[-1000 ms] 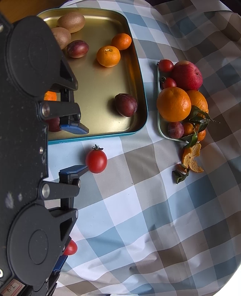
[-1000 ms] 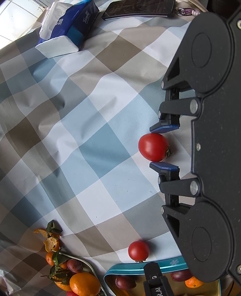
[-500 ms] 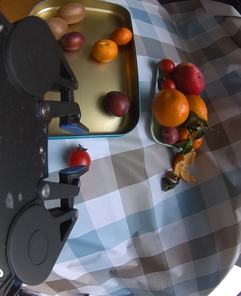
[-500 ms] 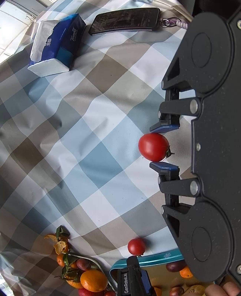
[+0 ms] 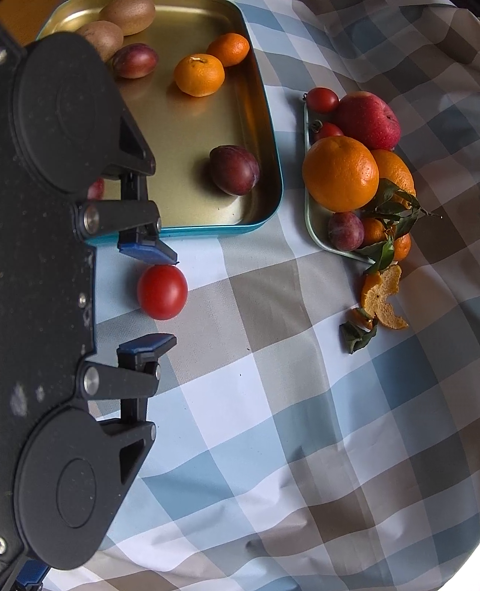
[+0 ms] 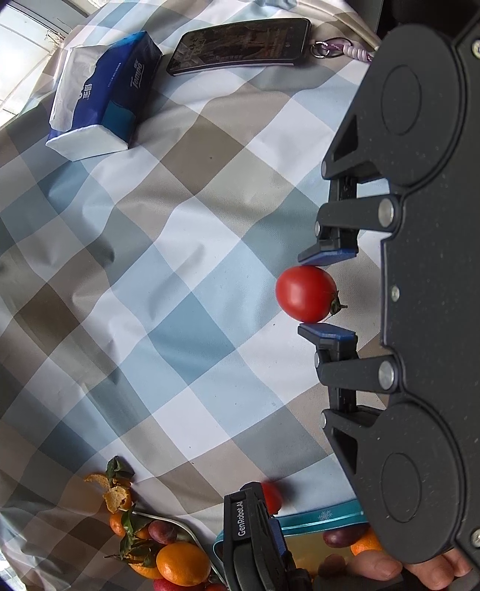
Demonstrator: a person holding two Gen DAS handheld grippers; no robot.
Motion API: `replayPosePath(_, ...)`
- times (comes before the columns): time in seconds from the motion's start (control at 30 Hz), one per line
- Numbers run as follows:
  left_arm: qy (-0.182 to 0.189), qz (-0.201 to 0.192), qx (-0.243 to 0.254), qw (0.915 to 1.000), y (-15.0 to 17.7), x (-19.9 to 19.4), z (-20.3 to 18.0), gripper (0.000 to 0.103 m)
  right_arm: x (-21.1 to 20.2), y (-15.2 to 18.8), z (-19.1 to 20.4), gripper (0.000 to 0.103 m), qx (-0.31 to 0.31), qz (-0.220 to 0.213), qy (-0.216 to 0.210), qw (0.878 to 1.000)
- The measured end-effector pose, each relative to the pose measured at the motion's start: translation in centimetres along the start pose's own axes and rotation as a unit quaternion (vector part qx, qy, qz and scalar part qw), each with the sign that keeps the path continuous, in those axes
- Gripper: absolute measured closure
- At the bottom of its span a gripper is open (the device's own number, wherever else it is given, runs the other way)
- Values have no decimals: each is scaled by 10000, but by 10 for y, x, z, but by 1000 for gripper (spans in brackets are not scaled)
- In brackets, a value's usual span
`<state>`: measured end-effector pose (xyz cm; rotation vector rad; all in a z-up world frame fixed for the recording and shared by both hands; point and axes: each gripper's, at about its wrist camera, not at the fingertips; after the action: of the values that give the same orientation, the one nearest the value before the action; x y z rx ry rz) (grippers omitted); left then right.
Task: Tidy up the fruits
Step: 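Grasp a red cherry tomato with the left tool while the right tool lifts its tomato, then carry both cherry tomatoes over the gold tin tray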
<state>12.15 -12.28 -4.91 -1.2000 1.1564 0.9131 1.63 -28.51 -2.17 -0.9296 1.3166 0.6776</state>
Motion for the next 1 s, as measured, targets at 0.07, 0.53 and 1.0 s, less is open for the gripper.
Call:
replayPosePath(0.07, -108, 7, 0, 9999, 0, 4, -1, 59, -1, 1, -1, 60, -22, -25, 30, 10000)
replayPosePath(0.53, -493, 23, -70, 9988, -5, 18, -10, 54, -2, 4, -9, 60, -7, -32, -12, 10000)
replayPosePath(1.0, -350, 16, -61, 9994, -3, 17, -16, 70, -2, 7, -16, 60, 30, -50, -14, 10000)
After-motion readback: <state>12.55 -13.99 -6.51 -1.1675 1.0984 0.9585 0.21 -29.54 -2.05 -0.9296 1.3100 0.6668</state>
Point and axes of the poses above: each gripper's, at about its wrist camera, not at the fingertips, and x roughly the way its jaws point, z to its left, y to its underside, and after that the axes turned 12 degrees about z, right-handed
